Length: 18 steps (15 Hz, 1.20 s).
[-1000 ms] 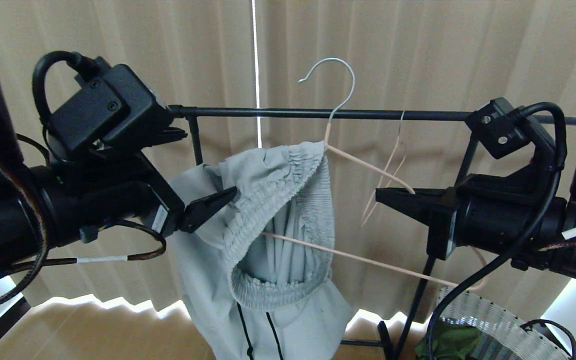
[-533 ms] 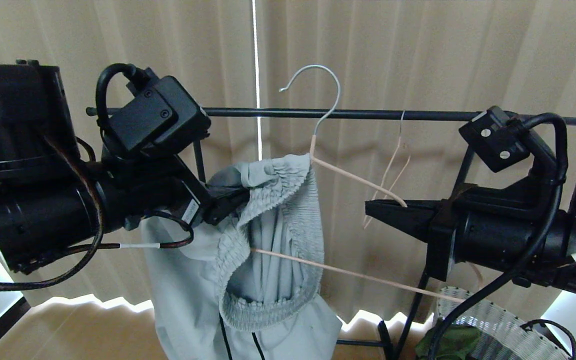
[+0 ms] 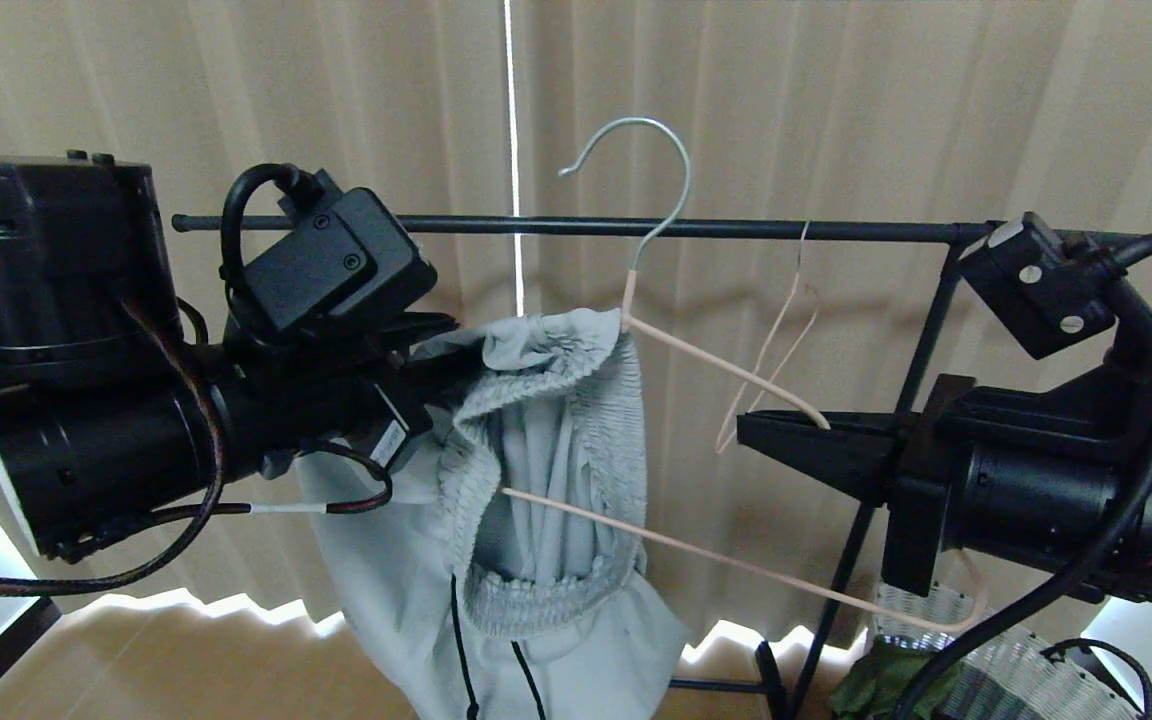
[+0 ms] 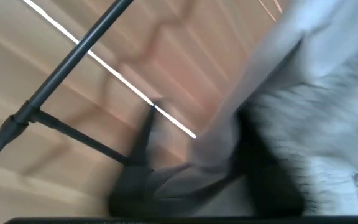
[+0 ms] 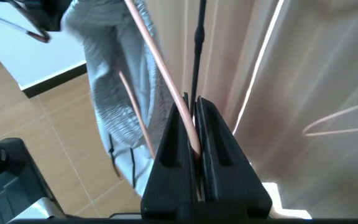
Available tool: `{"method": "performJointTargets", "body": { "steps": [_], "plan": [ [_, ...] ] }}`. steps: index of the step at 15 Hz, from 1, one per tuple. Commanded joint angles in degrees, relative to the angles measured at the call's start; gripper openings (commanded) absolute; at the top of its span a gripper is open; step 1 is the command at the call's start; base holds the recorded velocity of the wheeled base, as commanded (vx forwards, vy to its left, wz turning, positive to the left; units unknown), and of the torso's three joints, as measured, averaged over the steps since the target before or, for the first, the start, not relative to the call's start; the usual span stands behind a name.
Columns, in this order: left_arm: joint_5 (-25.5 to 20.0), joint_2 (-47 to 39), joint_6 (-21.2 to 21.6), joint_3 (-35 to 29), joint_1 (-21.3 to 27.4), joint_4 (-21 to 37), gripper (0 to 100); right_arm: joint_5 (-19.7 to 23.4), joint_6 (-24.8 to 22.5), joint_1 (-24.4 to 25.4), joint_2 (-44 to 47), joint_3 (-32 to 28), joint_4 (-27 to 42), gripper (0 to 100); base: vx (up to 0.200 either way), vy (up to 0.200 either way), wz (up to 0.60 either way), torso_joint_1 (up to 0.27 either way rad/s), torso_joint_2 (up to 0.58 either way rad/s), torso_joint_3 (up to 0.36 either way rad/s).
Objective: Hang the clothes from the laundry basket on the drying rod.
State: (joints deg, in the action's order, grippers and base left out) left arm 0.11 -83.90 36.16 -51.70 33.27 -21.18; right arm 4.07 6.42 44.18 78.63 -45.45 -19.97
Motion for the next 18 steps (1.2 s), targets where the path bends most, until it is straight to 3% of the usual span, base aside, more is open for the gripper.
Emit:
{"method": "performJointTargets", "body": {
  "steps": [1, 8, 9, 11, 12, 14, 16, 18],
  "plan": [
    [0.15, -0.22, -0.03, 0.02, 0.04, -0.01, 0, 0.59, -0.01, 0.03, -0.58, 0.27, 0.02, 0, 0.000, 0.000, 0.00, 0.000, 0.00, 0.000],
    [0.42, -0.30, -0.39, 0.99, -0.13, -1.68, 0, 0.76, -0.27, -0.15, -0.49, 0.36, -0.69, 0, 0.000, 0.000, 0.00, 0.000, 0.00, 0.000],
    [0.59, -0.30, -0.30, 1.78, -0.13, -3.08, 0, 0.59, -0.27, -0.15, -0.41, 0.36, -0.69, 100, 0.000, 0.000, 0.00, 0.000, 0.00, 0.000],
    [2.70, -0.48, -0.47, 2.48, -1.19, -3.61, 0, 0.32, -0.27, -0.50, -0.41, 0.45, -0.69, 100, 0.000, 0.000, 0.00, 0.000, 0.00, 0.000],
    [7.62, -0.74, -0.56, 3.01, -2.59, -3.61, 0, 0.32, -0.98, -2.08, -0.49, 0.89, -0.77, 100, 0.000, 0.000, 0.00, 0.000, 0.00, 0.000],
    [13.25, -0.92, -2.06, 3.18, -2.68, -3.52, 0, 0.23, -4.40, -4.01, -0.49, 2.12, -1.65, 100, 0.000, 0.000, 0.00, 0.000, 0.00, 0.000],
    [18.96, -1.53, -5.57, 3.18, -2.68, -3.35, 0, 0.32, -6.86, -4.80, -0.14, 4.67, -5.78, 100, 0.000, 0.000, 0.00, 0.000, 0.00, 0.000],
    [20.46, -2.41, -11.11, 2.66, -2.59, -3.43, 0, 0.32, -6.95, -4.72, 0.21, 6.07, -6.93, 100, 0.000, 0.000, 0.00, 0.000, 0.00, 0.000]
  ]
}}
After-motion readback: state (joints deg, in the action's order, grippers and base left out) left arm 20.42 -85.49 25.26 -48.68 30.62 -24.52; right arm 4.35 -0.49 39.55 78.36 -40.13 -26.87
